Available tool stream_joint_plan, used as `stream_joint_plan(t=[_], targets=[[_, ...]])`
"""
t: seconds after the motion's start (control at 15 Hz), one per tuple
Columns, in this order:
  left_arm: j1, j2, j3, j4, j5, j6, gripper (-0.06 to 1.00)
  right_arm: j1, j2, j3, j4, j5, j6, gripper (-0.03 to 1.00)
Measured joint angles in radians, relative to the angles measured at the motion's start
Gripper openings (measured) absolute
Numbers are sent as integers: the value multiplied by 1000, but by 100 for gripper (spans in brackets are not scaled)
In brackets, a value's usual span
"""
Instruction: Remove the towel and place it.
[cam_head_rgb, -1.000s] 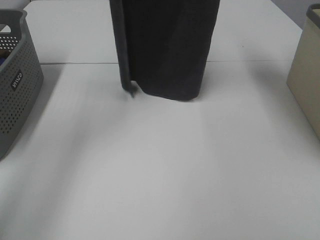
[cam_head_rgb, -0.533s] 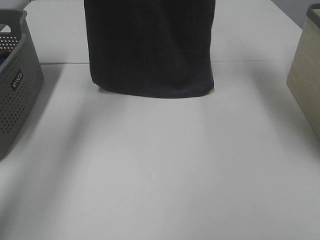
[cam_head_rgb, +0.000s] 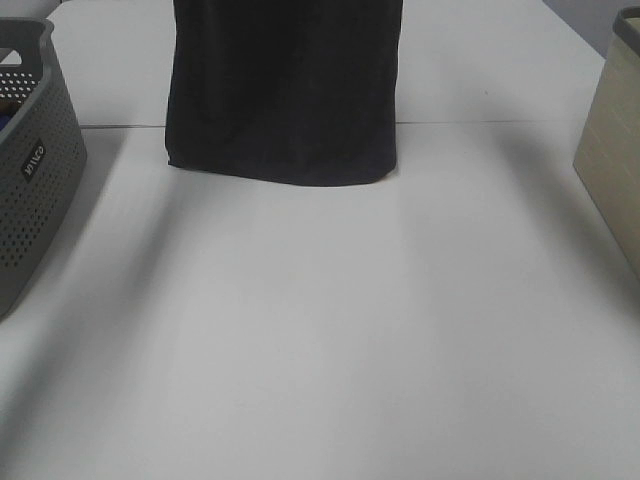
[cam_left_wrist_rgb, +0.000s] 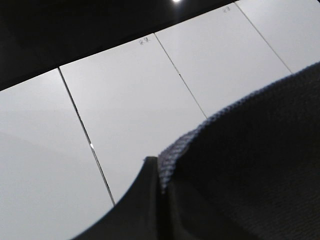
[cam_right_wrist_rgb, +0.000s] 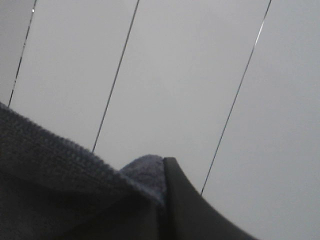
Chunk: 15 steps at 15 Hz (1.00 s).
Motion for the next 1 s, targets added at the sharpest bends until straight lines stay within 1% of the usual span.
stream_joint_plan(t=[0.2, 0.33, 0.47, 0.6, 0.73, 1.0], targets=[[9, 108, -156, -65, 24, 0, 0, -29, 26, -4, 27, -131, 0, 1], [8, 124, -177, -67, 28, 0, 0, -49, 39, -4, 34, -191, 0, 1], [8, 124, -179, -67, 19, 0, 0, -56, 47, -4, 44, -225, 0, 1], [8, 124, -184, -82, 20, 0, 0, -56, 61, -4, 53, -291, 0, 1], [8, 124, -184, -88, 20, 0, 0, -57, 66, -4, 54, -308, 0, 1], [9, 124, -184, -88, 26, 0, 0, -57, 73, -7, 71, -310, 0, 1]])
